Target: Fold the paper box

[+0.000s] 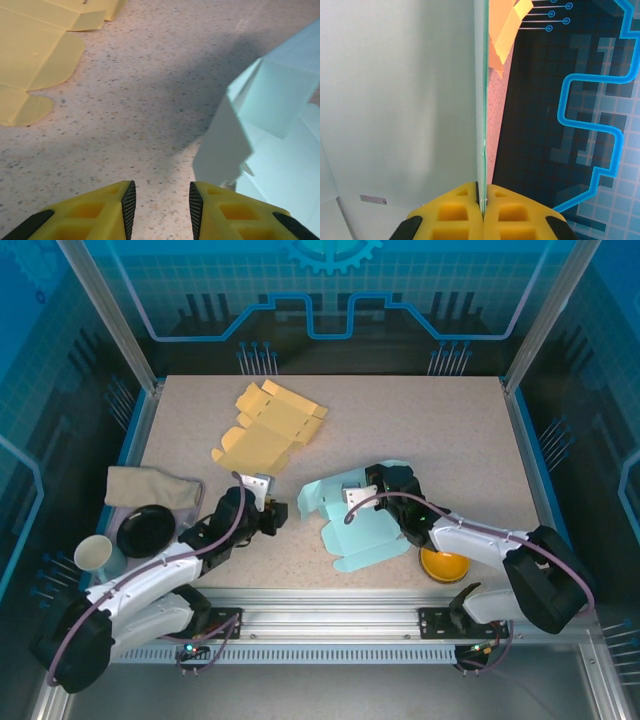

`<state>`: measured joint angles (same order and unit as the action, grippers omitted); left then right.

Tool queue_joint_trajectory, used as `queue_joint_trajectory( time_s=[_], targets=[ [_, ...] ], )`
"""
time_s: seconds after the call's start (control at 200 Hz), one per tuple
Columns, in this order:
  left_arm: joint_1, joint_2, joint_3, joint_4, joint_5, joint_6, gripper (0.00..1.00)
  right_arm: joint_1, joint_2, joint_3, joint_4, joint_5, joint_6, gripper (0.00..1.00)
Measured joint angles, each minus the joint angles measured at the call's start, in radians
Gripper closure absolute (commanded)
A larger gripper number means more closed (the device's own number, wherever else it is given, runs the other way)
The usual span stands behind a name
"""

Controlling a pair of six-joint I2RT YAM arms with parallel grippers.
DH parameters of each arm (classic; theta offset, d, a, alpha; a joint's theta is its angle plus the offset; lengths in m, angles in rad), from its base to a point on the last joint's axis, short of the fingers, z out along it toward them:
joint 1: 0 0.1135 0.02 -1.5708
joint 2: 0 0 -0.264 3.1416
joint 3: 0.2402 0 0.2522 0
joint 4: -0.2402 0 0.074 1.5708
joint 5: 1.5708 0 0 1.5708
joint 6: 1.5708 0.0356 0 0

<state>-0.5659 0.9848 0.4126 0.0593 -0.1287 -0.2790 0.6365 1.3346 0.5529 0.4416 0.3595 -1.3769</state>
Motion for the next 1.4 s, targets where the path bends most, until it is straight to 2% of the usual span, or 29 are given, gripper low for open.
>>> queue_joint_trajectory(
  time_s=[0.27, 0.725, 0.94, 1.401],
  targets=[
    [0.0, 0.101, 0.001, 0.011, -0.03, 0.055, 0.59, 0.0, 0.006, -0.016, 0.006, -0.004, 0.015, 1.0],
    [-0.03, 0.242, 0.035, 0.131, 0.106, 0.125, 0.6, 0.015, 0.04, -0.084, 0.129, -0.003, -0.004, 1.0],
    [-0.061, 0.266, 0.046, 0.168, 0.172, 0.132, 0.56, 0.019, 0.04, -0.084, 0.129, 0.0, -0.005, 1.0],
    [-0.098, 0.338, 0.097, 0.21, 0.232, 0.127, 0.54, 0.031, 0.04, -0.092, 0.139, 0.015, -0.004, 1.0]
  ],
)
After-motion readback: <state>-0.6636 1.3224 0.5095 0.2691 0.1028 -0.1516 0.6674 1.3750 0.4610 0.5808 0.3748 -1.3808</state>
